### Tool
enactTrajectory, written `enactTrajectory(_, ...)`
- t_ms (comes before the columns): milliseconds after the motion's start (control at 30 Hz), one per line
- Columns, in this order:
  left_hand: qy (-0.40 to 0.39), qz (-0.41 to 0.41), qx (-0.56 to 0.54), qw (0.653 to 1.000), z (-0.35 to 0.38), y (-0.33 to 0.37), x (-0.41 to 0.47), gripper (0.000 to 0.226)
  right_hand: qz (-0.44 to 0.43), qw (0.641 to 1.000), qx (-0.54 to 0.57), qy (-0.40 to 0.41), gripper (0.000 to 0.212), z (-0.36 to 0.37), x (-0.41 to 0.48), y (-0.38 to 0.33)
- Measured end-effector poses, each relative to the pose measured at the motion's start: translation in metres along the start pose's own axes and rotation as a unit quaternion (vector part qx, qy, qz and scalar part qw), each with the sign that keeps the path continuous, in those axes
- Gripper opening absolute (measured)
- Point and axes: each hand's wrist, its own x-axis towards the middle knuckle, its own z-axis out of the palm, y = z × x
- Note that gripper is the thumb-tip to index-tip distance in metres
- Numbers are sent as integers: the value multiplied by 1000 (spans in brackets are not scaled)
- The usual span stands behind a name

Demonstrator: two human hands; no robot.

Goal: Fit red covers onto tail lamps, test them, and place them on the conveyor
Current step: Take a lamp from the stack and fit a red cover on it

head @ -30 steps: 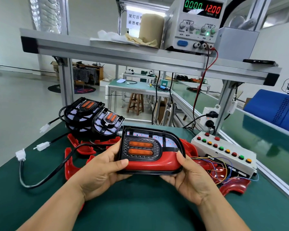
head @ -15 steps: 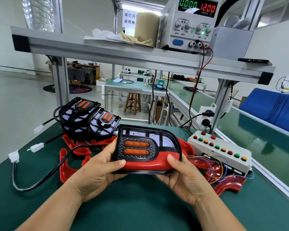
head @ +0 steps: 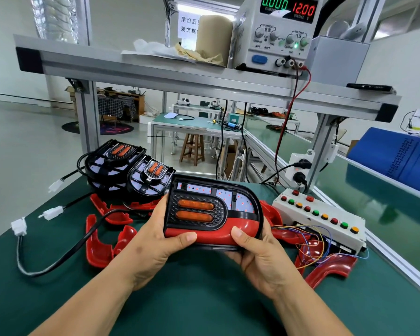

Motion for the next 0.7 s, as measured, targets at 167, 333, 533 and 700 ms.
enactTrajectory(167, 9, -6, 1, 1000, -1, 2, 1, 75, -10, 1000, -3, 1, 65, 2, -1, 0)
enactTrajectory(333, 10, -51, -5, 999, -3, 0, -2, 79, 19, 1000, 10, -22, 67, -3, -2, 0)
enactTrajectory(533, -15, -85, -51, 995, -8, 1, -3, 76, 61, 997, 36, -40, 44, -9, -1, -6)
enactTrajectory(700, -26, -74, -53, 996, -10, 0, -3, 76, 45, 998, 28, -15, 43, -9, 2, -4)
